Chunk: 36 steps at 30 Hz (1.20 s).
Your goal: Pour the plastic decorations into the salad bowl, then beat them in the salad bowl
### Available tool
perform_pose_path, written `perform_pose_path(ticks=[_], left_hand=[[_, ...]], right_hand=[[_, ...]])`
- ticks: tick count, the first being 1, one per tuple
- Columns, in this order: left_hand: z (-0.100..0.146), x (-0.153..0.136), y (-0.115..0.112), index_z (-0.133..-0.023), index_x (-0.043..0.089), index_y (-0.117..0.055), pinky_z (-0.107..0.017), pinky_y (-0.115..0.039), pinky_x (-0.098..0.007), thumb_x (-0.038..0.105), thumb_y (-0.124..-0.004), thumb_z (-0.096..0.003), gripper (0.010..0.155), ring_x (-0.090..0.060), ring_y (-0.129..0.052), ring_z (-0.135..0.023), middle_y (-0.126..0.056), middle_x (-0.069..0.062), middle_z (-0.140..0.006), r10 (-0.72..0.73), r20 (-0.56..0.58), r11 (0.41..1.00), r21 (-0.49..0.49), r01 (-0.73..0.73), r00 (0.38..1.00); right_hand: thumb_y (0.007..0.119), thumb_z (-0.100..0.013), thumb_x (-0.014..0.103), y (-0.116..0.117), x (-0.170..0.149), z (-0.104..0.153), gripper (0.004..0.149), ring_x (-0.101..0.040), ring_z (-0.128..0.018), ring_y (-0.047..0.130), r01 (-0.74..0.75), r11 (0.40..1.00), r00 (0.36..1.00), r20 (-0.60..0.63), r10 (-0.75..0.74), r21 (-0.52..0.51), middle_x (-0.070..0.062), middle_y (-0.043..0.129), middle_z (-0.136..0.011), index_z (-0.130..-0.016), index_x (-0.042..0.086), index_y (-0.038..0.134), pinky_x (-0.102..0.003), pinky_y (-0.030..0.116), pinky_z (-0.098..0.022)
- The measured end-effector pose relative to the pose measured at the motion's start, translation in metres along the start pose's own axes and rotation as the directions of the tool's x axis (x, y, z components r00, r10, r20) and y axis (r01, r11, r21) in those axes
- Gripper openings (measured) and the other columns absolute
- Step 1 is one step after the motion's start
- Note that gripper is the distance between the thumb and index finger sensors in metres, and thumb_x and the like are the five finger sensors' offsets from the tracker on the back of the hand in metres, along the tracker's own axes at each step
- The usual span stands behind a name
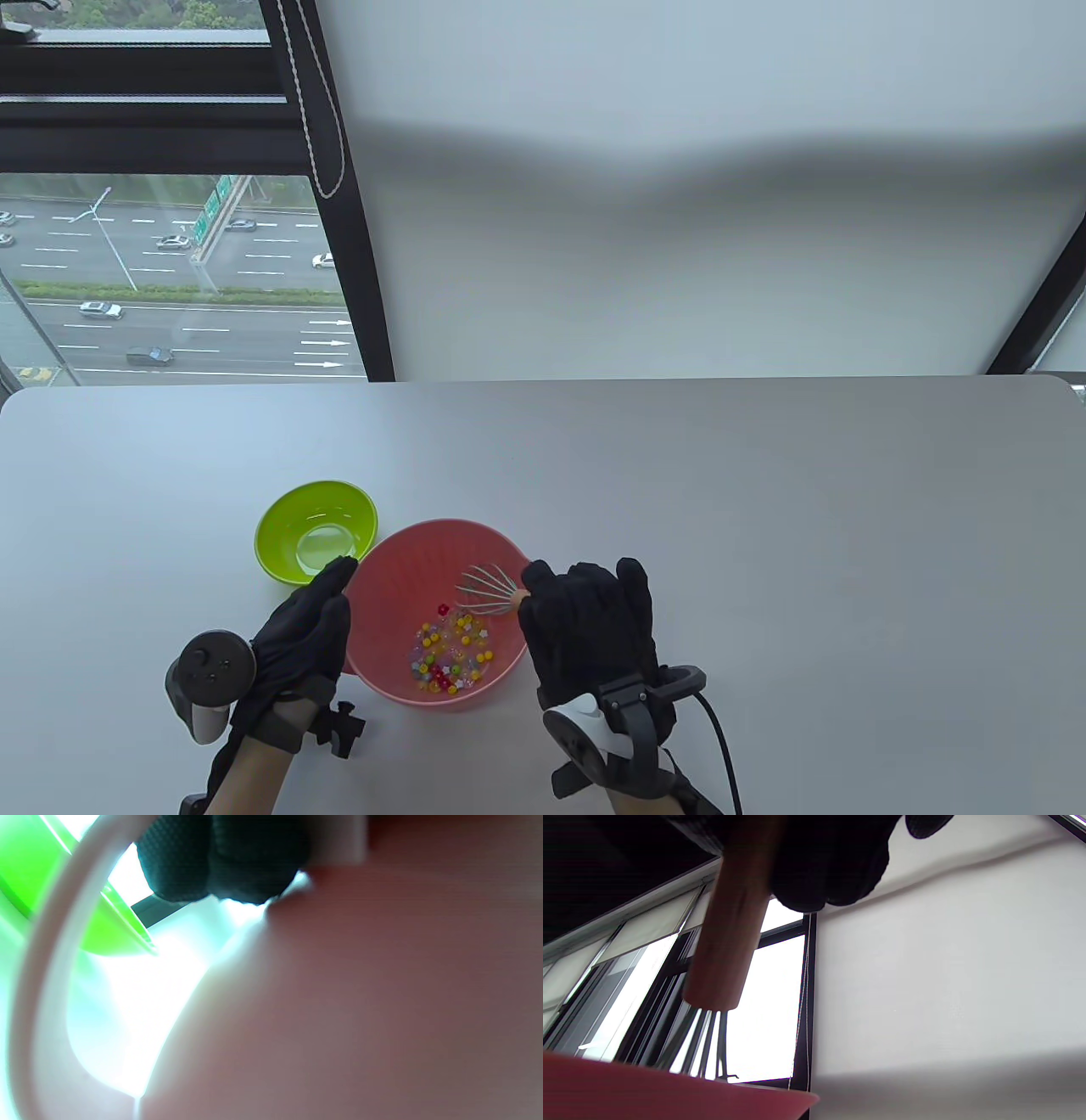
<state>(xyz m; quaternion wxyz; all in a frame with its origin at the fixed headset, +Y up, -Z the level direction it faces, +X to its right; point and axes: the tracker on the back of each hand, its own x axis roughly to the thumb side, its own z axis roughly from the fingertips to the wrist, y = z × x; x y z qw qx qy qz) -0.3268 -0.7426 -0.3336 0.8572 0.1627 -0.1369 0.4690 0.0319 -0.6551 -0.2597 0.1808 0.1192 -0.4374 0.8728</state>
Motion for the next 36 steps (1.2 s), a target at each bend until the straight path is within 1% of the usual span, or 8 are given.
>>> perform_pose_path(ticks=[2,8,15,19,23,27,33,36], left_hand=[[0.0,0.0,0.0,-0.103,0.018,-0.069,-0.074,-0.052,-0.056,0.052,-0.06,-0.0555,0.059,-0.034,-0.088,-0.06,-0.094,-0.003,-0.049,-0.001,0.0,1.0,0.0,0.001,1.0],[0.0,0.0,0.0,-0.103,0.018,-0.069,-0.074,-0.052,-0.056,0.052,-0.06,-0.0556,0.059,-0.034,-0.088,-0.06,-0.094,-0.003,-0.049,-0.005,0.001,1.0,-0.002,0.005,1.0],[0.0,0.0,0.0,-0.103,0.019,-0.069,-0.074,-0.052,-0.056,0.053,-0.06,-0.0555,0.059,-0.034,-0.088,-0.06,-0.094,-0.003,-0.049,-0.008,0.001,1.0,-0.002,0.008,1.0],[0.0,0.0,0.001,-0.103,0.019,-0.069,-0.074,-0.051,-0.056,0.053,-0.06,-0.0554,0.059,-0.034,-0.088,-0.061,-0.095,-0.003,-0.05,-0.013,0.002,1.0,-0.001,0.013,1.0],[0.0,0.001,0.004,-0.102,0.018,-0.071,-0.075,-0.05,-0.056,0.053,-0.061,-0.0556,0.059,-0.035,-0.087,-0.064,-0.095,-0.003,-0.053,-0.039,-0.002,0.999,0.007,0.039,0.999],[0.0,-0.001,0.015,-0.102,0.017,-0.072,-0.076,-0.047,-0.057,0.053,-0.061,-0.0559,0.059,-0.037,-0.085,-0.069,-0.095,-0.006,-0.061,-0.043,-0.025,0.997,0.058,0.045,0.999],[-0.001,0.005,0.035,-0.101,0.015,-0.075,-0.077,-0.044,-0.057,0.051,-0.063,-0.0559,0.059,-0.04,-0.083,-0.074,-0.095,-0.009,-0.067,-0.202,-0.046,0.972,0.115,0.206,0.978],[-0.003,0.014,0.043,-0.1,0.015,-0.077,-0.078,-0.042,-0.057,0.05,-0.064,-0.0558,0.058,-0.041,-0.082,-0.079,-0.095,-0.01,-0.073,-0.481,-0.031,0.867,0.135,0.48,0.876]], right_hand=[[0.063,-0.061,0.057,-0.008,-0.008,-0.001,0.046,-0.019,-0.086,0.077,0.138,0.989,0.987,-0.08,-0.142,-0.052,0.015,0.083,-0.081,-0.102,0.037,0.059,-0.052,0.038,-0.081],[0.073,-0.059,0.055,-0.018,-0.052,-0.004,0.042,-0.023,-0.082,0.08,-0.111,0.983,0.977,-0.197,0.081,-0.148,0.011,0.086,-0.081,-0.093,0.031,0.068,-0.054,0.043,-0.076],[0.083,-0.053,0.053,0.043,-0.081,0.012,0.043,-0.025,-0.077,0.087,-0.243,0.924,0.915,-0.246,0.319,0.297,0.009,0.091,-0.077,-0.088,0.028,0.076,-0.055,0.049,-0.073],[0.086,-0.05,0.056,0.068,-0.086,0.01,0.053,-0.026,-0.071,0.09,-0.207,0.729,0.888,-0.188,0.42,0.653,0.007,0.094,-0.072,-0.09,0.023,0.076,-0.055,0.053,-0.072],[0.086,-0.049,0.059,0.097,-0.093,0.024,0.058,-0.026,-0.072,0.09,-0.057,0.395,0.839,-0.171,0.517,0.917,0.006,0.094,-0.073,-0.092,0.02,0.077,-0.054,0.053,-0.072],[0.084,-0.05,0.06,0.094,-0.092,0.019,0.06,-0.028,-0.074,0.087,-0.042,0.345,0.812,-0.17,0.559,0.938,0.005,0.092,-0.075,-0.094,0.021,0.076,-0.056,0.05,-0.072],[0.053,-0.053,0.072,0.068,-0.097,0.0,0.077,-0.044,-0.087,0.075,0.052,0.494,0.748,-0.362,0.556,0.868,-0.01,0.078,-0.099,-0.111,0.02,0.057,-0.066,0.048,-0.069],[0.039,-0.052,0.076,0.057,-0.093,-0.006,0.081,-0.047,-0.1,0.058,-0.069,0.724,0.769,-0.425,0.477,0.687,-0.009,0.049,-0.118,-0.117,0.03,0.03,-0.068,0.047,-0.07]])
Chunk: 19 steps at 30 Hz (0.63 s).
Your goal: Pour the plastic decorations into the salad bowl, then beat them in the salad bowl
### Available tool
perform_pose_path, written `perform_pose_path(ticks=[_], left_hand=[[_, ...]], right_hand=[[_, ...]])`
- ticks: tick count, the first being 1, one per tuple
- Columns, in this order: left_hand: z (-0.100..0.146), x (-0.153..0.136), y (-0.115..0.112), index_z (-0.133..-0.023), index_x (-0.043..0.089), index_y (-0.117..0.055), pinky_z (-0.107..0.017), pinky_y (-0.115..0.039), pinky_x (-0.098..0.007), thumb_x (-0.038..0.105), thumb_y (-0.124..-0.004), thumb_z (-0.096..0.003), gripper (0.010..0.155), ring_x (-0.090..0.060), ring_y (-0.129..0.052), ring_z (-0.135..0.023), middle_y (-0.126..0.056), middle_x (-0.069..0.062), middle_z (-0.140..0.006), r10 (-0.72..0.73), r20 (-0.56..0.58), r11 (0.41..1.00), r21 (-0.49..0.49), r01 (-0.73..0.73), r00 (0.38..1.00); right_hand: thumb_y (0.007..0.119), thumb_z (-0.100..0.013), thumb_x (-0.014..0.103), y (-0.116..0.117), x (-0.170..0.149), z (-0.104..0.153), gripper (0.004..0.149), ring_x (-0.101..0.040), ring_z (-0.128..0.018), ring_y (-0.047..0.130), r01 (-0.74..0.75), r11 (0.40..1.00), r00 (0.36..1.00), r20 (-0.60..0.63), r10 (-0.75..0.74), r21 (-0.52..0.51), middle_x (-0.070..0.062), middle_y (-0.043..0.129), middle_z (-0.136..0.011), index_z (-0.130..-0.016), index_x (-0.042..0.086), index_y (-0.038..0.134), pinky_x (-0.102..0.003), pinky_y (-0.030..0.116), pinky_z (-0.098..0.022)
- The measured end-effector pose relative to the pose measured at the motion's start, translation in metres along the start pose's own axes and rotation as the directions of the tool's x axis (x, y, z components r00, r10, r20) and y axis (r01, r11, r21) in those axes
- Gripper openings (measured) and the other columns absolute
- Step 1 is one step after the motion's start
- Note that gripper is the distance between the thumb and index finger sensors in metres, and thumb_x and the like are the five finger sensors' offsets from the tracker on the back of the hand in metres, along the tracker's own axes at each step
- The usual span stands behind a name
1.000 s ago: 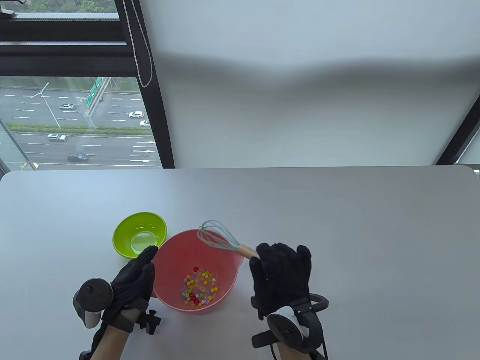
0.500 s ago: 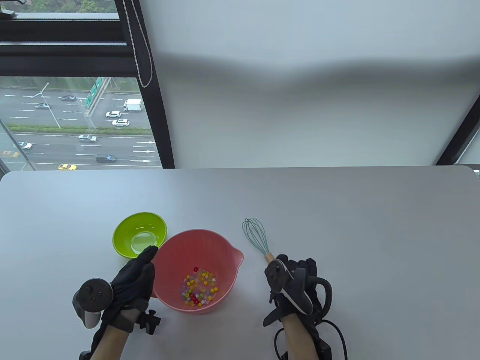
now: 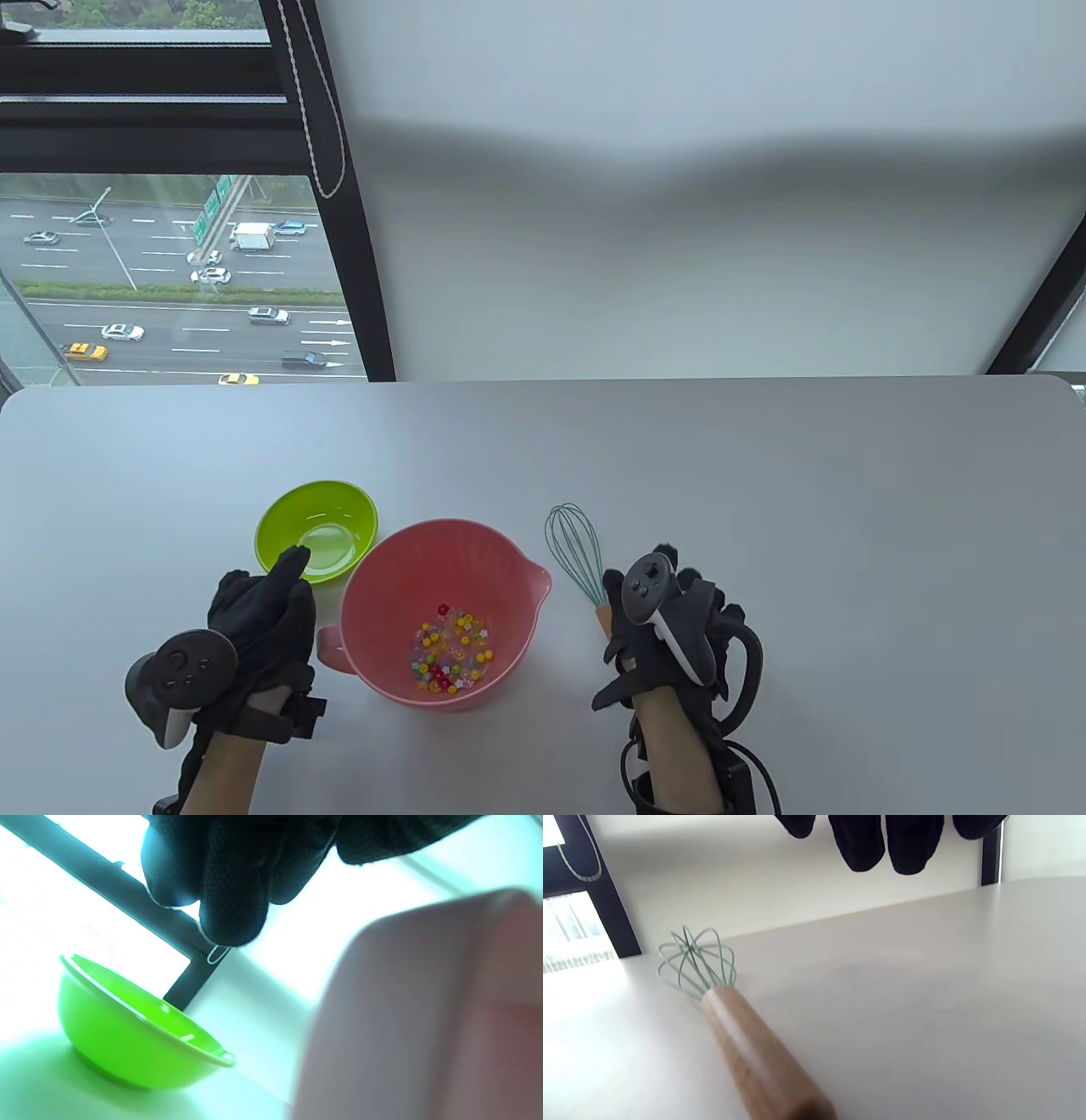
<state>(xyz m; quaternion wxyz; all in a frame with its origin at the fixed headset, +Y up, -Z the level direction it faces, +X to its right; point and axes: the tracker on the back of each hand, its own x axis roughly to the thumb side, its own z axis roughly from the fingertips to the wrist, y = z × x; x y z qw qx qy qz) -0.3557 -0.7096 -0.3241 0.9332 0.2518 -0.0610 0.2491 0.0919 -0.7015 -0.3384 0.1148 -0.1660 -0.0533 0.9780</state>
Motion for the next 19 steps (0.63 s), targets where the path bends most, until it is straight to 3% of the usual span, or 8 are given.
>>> perform_pose_path(ticks=[2,3,5,6,10,19], left_hand=[[-0.001,0.004,0.004,-0.101,0.017,-0.076,-0.079,-0.041,-0.057,0.049,-0.066,-0.0558,0.057,-0.041,-0.079,-0.086,-0.092,-0.009,-0.084,-0.235,0.042,0.972,0.019,0.235,0.971],[-0.001,0.005,0.003,-0.103,0.02,-0.073,-0.08,-0.038,-0.057,0.049,-0.066,-0.056,0.056,-0.039,-0.074,-0.094,-0.088,-0.008,-0.092,-0.344,0.056,0.939,0.009,0.344,0.937],[-0.001,0.002,-0.002,-0.111,0.026,-0.061,-0.08,-0.028,-0.058,0.048,-0.067,-0.0565,0.059,-0.036,-0.055,-0.107,-0.067,-0.005,-0.11,-0.415,0.061,0.907,-0.054,0.419,0.908],[-0.002,-0.001,-0.006,-0.113,0.029,-0.054,-0.08,-0.024,-0.057,0.047,-0.068,-0.0567,0.061,-0.035,-0.046,-0.11,-0.056,-0.004,-0.115,-0.406,0.07,0.907,-0.089,0.411,0.911],[-0.003,-0.011,-0.018,-0.115,0.032,-0.038,-0.079,-0.017,-0.056,0.049,-0.072,-0.0559,0.07,-0.031,-0.024,-0.113,-0.03,0.001,-0.119,-0.412,0.056,0.89,-0.189,0.415,0.909],[-0.003,-0.021,-0.027,-0.115,0.032,-0.039,-0.079,-0.016,-0.056,0.053,-0.075,-0.0548,0.073,-0.03,-0.022,-0.113,-0.029,0.003,-0.12,-0.396,0.039,0.88,-0.268,0.392,0.917]], right_hand=[[0.038,-0.052,0.078,0.005,0.001,0.006,0.082,-0.049,-0.107,0.039,0.072,0.981,0.995,0.087,-0.057,-0.183,-0.009,0.029,-0.123,-0.117,0.033,0.019,-0.069,0.039,-0.072],[0.038,-0.052,0.078,0.011,0.002,0.008,0.081,-0.047,-0.109,0.025,0.05,0.961,0.988,0.152,-0.009,-0.271,-0.006,0.015,-0.123,-0.116,0.035,0.012,-0.068,0.03,-0.074],[0.034,-0.052,0.079,0.018,0.003,0.011,0.082,-0.043,-0.109,0.012,-0.04,0.943,0.975,0.194,0.109,-0.331,-0.005,0.004,-0.121,-0.114,0.035,0.002,-0.063,0.02,-0.075],[0.034,-0.053,0.079,0.021,0.004,0.012,0.082,-0.039,-0.108,0.005,-0.078,0.94,0.969,0.195,0.149,-0.331,-0.005,0.0,-0.12,-0.113,0.034,-0.001,-0.059,0.014,-0.075],[0.038,-0.053,0.078,0.03,0.005,0.011,0.079,-0.037,-0.106,-0.001,-0.074,0.963,0.966,0.22,0.133,-0.258,-0.002,-0.003,-0.119,-0.112,0.038,0.003,-0.057,0.009,-0.074],[0.042,-0.054,0.076,0.031,0.002,0.013,0.08,-0.037,-0.105,0.0,-0.051,0.978,0.967,0.235,0.099,-0.201,-0.003,0.0,-0.119,-0.114,0.035,0.01,-0.057,0.007,-0.072]])
